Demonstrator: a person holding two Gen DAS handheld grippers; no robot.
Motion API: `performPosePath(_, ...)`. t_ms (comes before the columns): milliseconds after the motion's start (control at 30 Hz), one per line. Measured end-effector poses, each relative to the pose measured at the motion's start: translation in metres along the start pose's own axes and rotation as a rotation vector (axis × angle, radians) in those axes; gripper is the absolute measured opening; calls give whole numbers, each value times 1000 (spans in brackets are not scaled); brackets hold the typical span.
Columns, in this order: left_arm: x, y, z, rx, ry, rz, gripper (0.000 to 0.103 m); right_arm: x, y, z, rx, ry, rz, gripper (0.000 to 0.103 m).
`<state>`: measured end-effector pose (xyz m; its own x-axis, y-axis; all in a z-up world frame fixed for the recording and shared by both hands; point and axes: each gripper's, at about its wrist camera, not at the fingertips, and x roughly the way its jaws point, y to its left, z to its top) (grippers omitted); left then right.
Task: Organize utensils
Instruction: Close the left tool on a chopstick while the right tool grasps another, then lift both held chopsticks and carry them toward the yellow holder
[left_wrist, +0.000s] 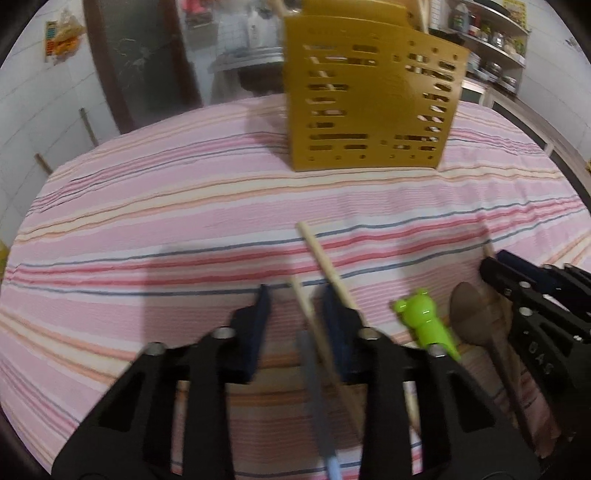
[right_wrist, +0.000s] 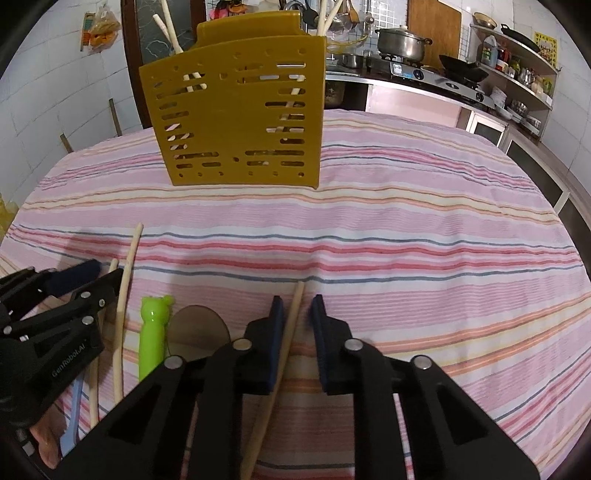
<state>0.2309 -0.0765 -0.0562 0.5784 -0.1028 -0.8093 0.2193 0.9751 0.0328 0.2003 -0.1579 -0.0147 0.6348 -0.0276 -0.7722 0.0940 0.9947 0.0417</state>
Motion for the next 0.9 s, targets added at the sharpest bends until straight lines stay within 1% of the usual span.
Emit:
performPosePath(33,1,0,2,-3,8,-12,13,1,-1,2,5,2,3,10)
performPosePath(133,2,1,6,-25,16,-27,11,1,-4,5,31,-3,15,9)
performPosePath(267,-2,4,3,-46,-2,-41,10,-11,-9,6,53,-60,14,8)
performPosePath(333,-5,5,2,-55,-17,-39,10,-20,-12,7,69,-98,17,6)
performPosePath(433,-12,7,4,-70,-51,-37,10,-27,-16,7,89,-134,21,6)
performPosePath(500,-21,9,6,-79,-88,-36,9,-34,-20,8,106,-163,26,6)
performPosePath(667,-54,13,10,-72,-224,-9,8,-60,-27,12,136,-276,53,6)
performPosePath(733,-68,14,12,-70,-267,-3,8,-73,-31,13,149,-335,83,6)
performPosePath(800,-82,17,12,-77,-317,0,8,-86,-32,13,149,-387,91,6)
performPosePath(900,-105,22,13,-81,-399,24,8,-109,-31,10,130,-486,75,6)
